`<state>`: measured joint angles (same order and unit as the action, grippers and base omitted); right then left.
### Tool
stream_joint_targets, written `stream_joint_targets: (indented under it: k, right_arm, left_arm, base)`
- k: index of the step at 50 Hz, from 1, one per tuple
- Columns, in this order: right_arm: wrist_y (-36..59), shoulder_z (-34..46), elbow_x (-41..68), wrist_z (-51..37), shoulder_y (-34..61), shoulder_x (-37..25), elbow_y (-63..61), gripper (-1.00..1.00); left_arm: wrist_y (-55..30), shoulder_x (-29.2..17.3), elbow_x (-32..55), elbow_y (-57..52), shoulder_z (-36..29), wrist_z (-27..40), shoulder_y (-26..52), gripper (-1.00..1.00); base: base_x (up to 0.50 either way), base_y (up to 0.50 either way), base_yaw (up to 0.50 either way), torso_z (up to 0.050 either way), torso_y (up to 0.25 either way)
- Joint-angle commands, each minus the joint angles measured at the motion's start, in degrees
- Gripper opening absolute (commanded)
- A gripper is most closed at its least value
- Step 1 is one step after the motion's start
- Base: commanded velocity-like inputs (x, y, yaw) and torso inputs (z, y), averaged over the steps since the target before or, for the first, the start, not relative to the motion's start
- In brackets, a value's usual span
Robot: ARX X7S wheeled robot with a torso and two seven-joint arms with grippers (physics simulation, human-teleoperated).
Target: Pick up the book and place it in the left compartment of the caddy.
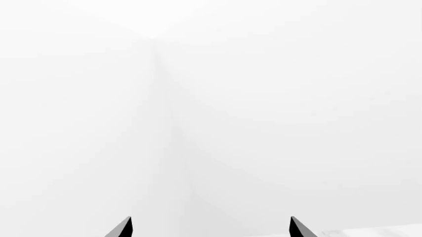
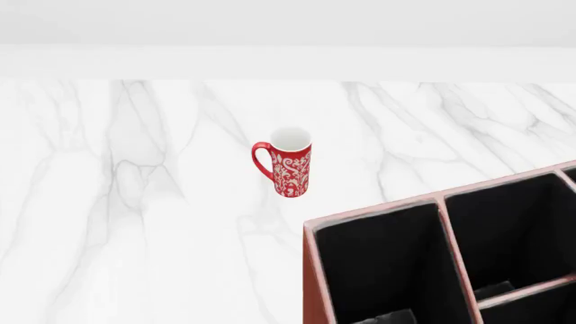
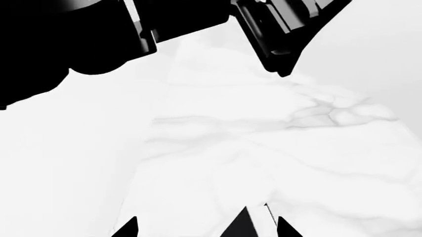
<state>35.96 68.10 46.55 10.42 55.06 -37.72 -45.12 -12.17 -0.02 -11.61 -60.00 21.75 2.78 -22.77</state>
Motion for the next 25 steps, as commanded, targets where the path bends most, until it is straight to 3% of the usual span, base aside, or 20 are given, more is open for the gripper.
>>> stream_joint_targets:
  k: [1,25]
  right_arm:
    - [0.68,1.89,-0.40,-0.94,-1.85,-1.61,-2.64,1.00]
    - [0.35,0.29,1.00,-1.40,-1.20,-7.05,-4.38,1.00]
  left_arm:
    - [-0.23,0.00,-0.30,0.00,-0.34,-0.03,0.18,1.00]
    - [-0.04,0.00,-0.07,0.00,-0.02,0.04,0.07,1.00]
  base:
    - [0.00,0.00,0.00,0.000,0.000]
    - [0.00,0.00,0.00,0.000,0.000]
